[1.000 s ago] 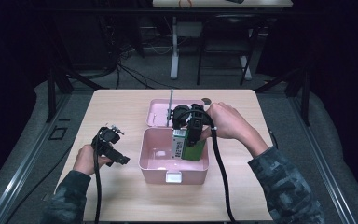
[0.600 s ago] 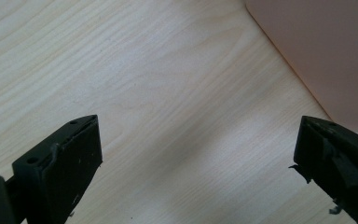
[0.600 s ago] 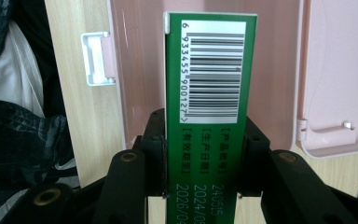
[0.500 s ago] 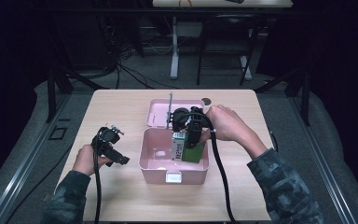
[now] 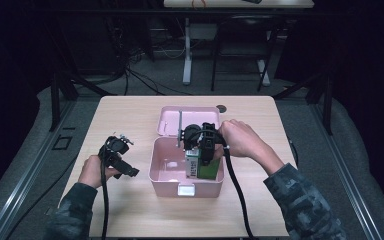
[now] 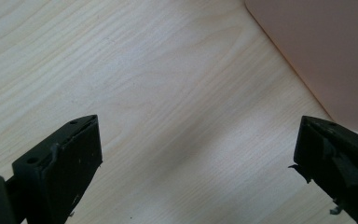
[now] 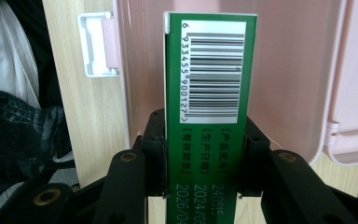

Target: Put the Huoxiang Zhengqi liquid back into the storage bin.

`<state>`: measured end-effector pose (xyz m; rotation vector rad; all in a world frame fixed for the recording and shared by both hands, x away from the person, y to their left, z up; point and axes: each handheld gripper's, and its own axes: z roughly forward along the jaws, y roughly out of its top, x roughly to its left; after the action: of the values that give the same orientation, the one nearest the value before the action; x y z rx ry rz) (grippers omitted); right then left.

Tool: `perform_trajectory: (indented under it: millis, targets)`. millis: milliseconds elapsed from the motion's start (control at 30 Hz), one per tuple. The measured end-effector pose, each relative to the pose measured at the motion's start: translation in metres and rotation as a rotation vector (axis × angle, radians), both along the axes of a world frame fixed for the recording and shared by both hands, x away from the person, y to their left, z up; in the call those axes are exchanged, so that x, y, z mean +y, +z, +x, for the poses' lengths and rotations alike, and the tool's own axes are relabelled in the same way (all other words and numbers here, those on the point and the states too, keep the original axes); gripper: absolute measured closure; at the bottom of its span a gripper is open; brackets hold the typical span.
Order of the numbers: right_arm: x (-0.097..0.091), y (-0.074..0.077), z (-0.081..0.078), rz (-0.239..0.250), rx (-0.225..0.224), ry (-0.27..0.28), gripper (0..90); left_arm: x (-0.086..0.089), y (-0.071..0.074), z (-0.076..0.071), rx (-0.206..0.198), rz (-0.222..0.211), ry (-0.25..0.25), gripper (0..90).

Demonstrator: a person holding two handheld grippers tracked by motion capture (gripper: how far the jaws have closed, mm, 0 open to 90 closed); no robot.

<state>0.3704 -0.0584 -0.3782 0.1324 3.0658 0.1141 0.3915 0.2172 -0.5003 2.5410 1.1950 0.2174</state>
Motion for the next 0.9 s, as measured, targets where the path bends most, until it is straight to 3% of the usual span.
perform_trajectory:
  millis: [433, 900]
  targets:
    - [0.0, -0.027, 0.0, -0.043, 0.049, -0.002, 63.0, -0.001, 0.0, 0.0, 0.004, 0.001, 0.0, 1.0]
    - [0.001, -0.05, 0.001, -0.053, 0.09, -0.001, 62.9, -0.001, -0.001, 0.0, 0.006, 0.002, -0.001, 1.0]
